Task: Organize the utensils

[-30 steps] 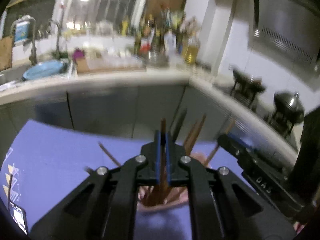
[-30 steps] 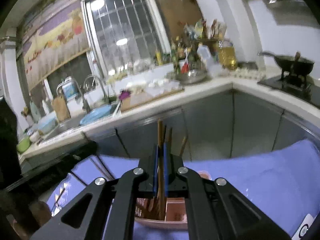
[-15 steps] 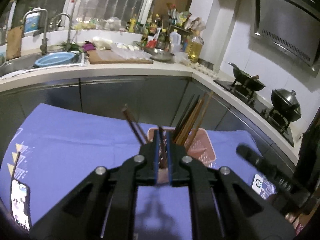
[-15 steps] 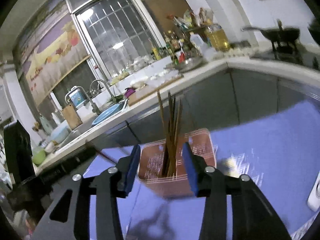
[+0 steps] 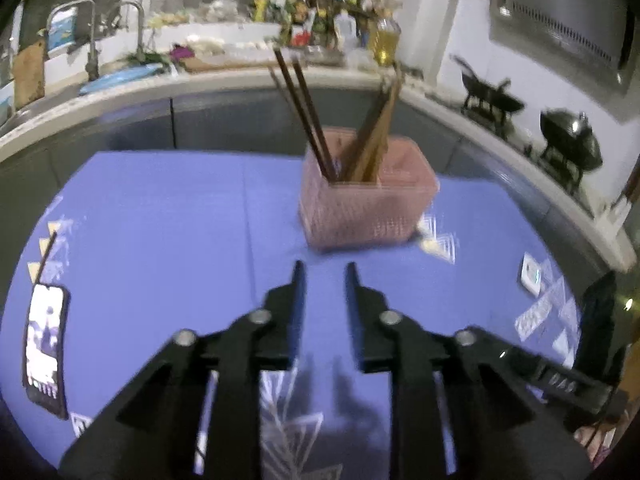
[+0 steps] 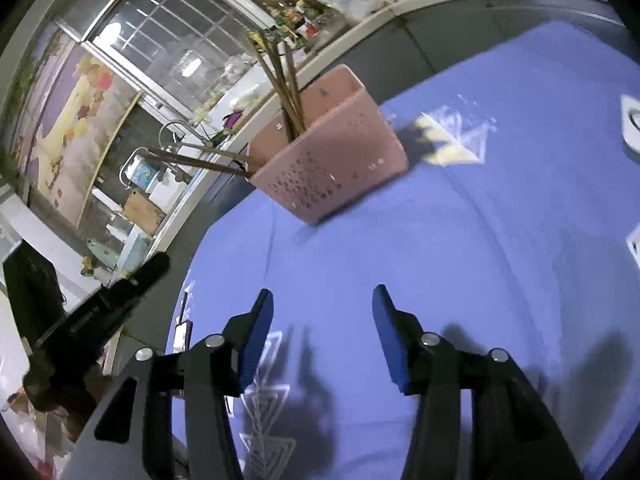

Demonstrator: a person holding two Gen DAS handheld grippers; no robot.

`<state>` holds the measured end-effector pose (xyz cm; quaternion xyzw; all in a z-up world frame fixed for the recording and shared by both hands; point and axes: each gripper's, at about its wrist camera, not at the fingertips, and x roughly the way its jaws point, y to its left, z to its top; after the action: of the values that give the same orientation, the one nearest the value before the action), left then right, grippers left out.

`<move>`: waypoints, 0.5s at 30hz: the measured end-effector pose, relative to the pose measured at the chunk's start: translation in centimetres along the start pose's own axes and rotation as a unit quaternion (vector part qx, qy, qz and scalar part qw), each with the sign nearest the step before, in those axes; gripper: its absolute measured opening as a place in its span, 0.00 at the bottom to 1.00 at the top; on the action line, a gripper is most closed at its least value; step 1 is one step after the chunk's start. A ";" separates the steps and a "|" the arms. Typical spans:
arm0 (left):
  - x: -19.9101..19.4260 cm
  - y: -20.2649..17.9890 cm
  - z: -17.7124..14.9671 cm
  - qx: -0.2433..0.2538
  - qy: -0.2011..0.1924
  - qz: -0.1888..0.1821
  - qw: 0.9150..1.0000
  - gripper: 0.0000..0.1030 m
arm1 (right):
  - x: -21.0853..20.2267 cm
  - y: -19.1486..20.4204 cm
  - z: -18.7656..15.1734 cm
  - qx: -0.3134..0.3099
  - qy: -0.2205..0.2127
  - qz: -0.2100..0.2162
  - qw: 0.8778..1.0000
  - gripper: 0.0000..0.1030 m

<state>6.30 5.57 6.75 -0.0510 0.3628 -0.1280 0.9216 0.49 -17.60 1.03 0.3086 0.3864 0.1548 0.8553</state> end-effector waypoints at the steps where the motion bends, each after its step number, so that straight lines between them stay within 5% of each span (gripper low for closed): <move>1: 0.3 -0.2 -0.6 0.003 0.009 0.001 1.000 0.38 | -0.3 -0.1 -0.4 0.002 0.000 -0.003 1.000 0.59; 6: 0.4 -1.1 -2.3 0.015 0.016 0.018 1.000 0.60 | -1.7 0.0 -1.4 0.004 -0.005 -0.009 1.000 0.65; 15: -2.3 -2.6 -2.6 0.049 -0.024 0.059 0.997 0.69 | -5.0 2.1 -1.6 -0.034 -0.051 -0.001 0.998 0.74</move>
<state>2.41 3.64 6.82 0.0126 0.3359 -0.0900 0.9375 -4.08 -17.81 4.40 0.2859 0.3373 0.1512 0.8841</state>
